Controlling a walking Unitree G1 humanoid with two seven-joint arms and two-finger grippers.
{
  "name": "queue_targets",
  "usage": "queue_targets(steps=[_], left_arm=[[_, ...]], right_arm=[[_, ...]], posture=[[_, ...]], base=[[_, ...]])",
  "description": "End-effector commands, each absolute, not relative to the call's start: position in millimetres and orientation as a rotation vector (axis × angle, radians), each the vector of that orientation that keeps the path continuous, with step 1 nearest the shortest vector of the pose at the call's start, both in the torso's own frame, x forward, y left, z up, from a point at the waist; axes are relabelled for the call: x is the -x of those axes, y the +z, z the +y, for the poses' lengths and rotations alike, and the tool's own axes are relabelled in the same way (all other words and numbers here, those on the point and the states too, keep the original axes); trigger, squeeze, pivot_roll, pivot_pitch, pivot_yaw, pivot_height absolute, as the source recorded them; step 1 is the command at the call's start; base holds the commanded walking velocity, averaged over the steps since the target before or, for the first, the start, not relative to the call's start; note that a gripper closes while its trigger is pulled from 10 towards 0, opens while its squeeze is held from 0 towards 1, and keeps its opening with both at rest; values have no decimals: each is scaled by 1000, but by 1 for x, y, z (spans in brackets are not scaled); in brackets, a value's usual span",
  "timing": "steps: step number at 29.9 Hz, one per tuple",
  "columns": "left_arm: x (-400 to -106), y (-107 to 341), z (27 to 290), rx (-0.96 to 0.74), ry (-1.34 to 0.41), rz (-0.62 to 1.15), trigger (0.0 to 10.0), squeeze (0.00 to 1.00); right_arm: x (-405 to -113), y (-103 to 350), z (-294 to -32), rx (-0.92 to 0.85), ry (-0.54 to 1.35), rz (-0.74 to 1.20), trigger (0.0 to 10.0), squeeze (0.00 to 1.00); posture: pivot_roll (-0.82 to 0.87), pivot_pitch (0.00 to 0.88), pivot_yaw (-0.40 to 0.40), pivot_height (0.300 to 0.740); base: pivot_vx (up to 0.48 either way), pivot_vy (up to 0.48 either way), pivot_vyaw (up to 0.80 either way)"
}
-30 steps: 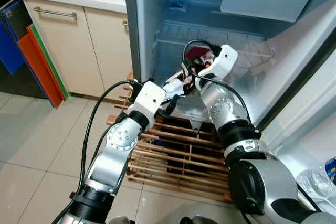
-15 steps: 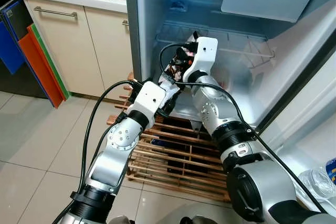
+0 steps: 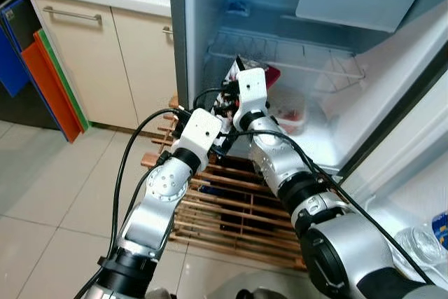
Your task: Restocking fridge
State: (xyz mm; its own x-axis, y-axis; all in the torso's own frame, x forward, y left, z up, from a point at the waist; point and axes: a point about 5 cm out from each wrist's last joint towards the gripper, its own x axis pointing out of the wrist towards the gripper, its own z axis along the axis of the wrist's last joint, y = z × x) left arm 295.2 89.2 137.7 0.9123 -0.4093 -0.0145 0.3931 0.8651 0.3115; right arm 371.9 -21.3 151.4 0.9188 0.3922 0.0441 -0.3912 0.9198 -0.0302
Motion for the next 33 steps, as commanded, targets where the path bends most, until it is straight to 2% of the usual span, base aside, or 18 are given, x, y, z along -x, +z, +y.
queue_targets(steps=[1,13,19,27,28,33], left_arm=[[-293,140,87,-316,-418,-59,10000,0],[-286,136,87,-311,-359,-89,10000,0],[-289,120,92,-403,-307,-95,10000,0],[-289,129,89,-397,-309,-127,10000,0],[-288,129,89,-396,-313,-135,10000,0],[-282,131,86,-403,-328,-158,10000,0]], right_arm=[[-373,166,-8,52,429,-108,0,0],[-376,172,-3,111,419,-132,0,0],[-377,176,-4,108,406,-145,0,0],[-379,176,-6,142,383,-138,0,0],[-379,176,-6,160,384,-143,0,1000],[-379,174,-6,200,390,-146,0,1000]], posture=[[93,19,-126,740],[116,27,-142,740],[97,33,-144,740],[104,45,-143,740],[110,49,-144,740],[141,68,-147,740]], base=[[0,0,0],[0,0,0],[0,0,0],[0,0,0],[0,0,0],[0,0,0]])
